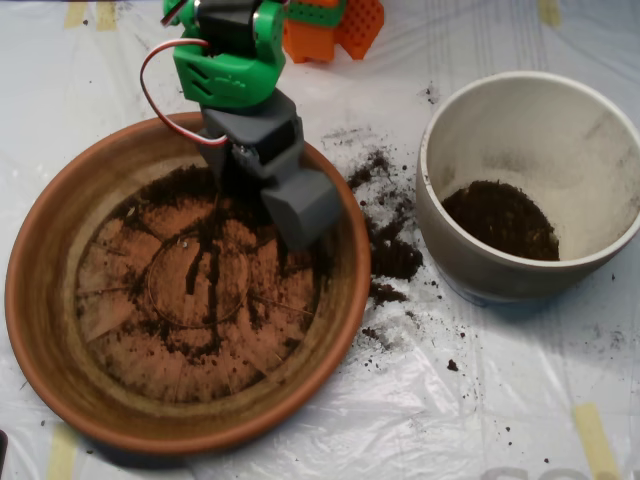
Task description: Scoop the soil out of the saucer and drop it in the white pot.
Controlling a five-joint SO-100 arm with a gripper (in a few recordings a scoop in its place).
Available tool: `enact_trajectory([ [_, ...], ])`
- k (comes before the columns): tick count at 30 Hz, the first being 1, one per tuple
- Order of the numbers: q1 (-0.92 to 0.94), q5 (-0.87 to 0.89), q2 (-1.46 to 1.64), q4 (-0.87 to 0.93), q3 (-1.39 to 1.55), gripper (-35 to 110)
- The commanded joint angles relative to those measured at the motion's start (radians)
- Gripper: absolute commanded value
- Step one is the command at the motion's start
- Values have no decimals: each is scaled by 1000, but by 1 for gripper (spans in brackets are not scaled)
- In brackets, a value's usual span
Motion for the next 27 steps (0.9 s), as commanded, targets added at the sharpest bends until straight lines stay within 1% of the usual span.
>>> enact_trajectory([
  [1,28,-41,23,-21,17,37],
  [6,63,-103,-2,-41,28,37],
  [9,75,-127,-6,-48,32,31],
  [11,80,-138,-12,-55,34,24],
  [15,91,-170,-23,-69,44,23],
  [22,91,-184,-32,-101,60,25],
  [25,63,-158,-29,-107,67,31],
  [27,44,-141,-21,-106,72,38],
])
